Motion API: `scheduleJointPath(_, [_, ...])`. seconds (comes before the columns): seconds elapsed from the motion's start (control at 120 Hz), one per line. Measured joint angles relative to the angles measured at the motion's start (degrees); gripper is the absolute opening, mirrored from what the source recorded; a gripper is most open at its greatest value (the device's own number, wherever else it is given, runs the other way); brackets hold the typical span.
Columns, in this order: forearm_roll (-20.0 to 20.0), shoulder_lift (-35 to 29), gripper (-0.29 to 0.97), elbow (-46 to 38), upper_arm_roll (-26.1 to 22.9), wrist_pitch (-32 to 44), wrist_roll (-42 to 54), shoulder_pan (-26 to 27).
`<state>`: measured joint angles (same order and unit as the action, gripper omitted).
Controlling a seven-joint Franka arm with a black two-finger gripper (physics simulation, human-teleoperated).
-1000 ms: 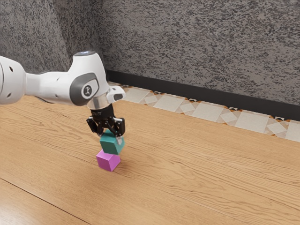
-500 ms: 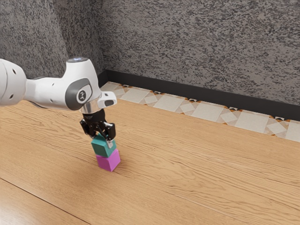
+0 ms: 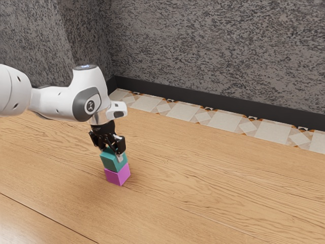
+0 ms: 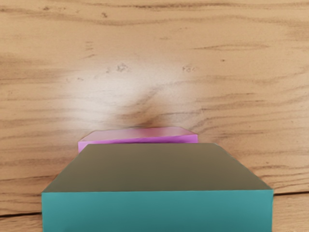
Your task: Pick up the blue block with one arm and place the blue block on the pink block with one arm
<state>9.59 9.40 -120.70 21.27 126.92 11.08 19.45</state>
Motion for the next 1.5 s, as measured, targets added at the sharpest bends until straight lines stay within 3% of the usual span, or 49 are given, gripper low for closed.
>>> scheduleJointPath(0.833, [1.93,0.20,0.40,-0.43,0.10,-0.41,2.66,-0.77])
scheduleJointPath(1.058, [2.07,0.22,0.56,-0.36,0.09,-0.49,3.12,-0.46])
scheduleJointPath(1.325, [2.16,-0.88,0.63,0.14,0.13,-0.62,3.13,-0.35])
scheduleJointPath(1.417, [1.82,-3.49,0.64,5.94,0.77,-2.50,2.66,-0.27])
scheduleJointPath(1.5, [-0.68,-6.73,0.64,21.14,1.68,-8.95,2.29,-0.68])
